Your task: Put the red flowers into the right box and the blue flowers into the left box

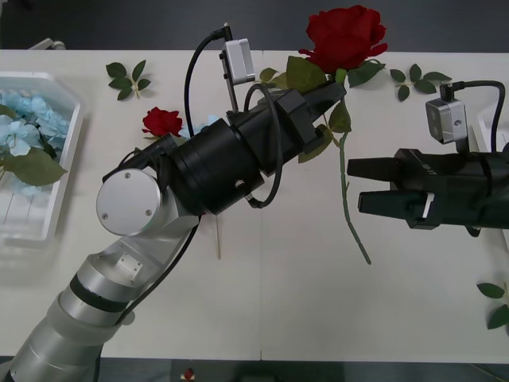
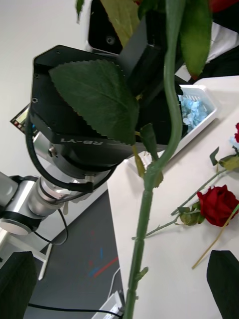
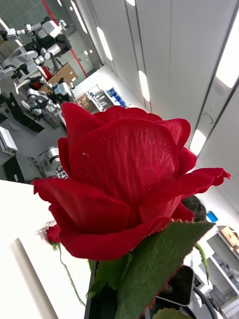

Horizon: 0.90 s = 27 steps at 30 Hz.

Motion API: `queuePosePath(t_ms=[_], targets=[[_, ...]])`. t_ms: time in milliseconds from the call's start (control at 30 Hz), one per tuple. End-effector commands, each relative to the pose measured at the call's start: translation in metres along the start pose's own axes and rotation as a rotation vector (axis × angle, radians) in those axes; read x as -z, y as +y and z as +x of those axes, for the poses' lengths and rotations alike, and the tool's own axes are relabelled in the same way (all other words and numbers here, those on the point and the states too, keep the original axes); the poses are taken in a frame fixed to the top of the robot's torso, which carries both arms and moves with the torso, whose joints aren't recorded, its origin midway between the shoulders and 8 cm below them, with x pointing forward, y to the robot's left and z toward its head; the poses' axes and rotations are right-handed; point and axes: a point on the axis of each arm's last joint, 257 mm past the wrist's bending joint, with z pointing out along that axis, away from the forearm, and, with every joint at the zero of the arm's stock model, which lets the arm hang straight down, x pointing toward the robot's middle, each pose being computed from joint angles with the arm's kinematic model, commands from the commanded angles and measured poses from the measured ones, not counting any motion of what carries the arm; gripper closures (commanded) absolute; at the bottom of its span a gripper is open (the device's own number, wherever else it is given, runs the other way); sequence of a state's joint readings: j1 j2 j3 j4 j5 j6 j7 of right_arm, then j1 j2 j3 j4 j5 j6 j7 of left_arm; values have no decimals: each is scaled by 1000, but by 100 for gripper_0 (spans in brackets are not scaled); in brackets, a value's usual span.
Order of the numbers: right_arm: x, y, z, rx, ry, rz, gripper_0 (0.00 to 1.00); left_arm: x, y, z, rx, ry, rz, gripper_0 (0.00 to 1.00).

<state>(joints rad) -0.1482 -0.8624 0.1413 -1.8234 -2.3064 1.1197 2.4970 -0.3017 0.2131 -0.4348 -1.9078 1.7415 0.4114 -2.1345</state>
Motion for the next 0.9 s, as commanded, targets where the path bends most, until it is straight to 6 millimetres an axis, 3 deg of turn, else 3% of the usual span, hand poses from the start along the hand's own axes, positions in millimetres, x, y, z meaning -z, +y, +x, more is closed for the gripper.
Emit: queuePosePath(t_ms=[33, 367, 667, 700, 733, 767, 900], targets=[[-9, -1, -14, 9, -4, 0, 0, -8, -17, -3, -51, -2, 36, 100], [-35, -2, -11, -43, -13, -15, 0, -7, -14, -2, -53, 3, 31, 100], [-42, 2, -10, -59, -18, -33, 0, -6, -13, -2, -50, 5, 30, 100], [-42, 2, -10, -57, -18, -33, 17, -6, -14, -2, -48, 5, 30, 100], [-42, 2, -10, -59, -17, -34, 77, -5, -13, -2, -48, 3, 29, 100], [-42, 2, -9, -61, -16, -35, 100, -6, -13, -2, -47, 5, 29, 100], [-42, 2, -10, -63, -17, -34, 100, -6, -13, -2, -45, 4, 30, 100]])
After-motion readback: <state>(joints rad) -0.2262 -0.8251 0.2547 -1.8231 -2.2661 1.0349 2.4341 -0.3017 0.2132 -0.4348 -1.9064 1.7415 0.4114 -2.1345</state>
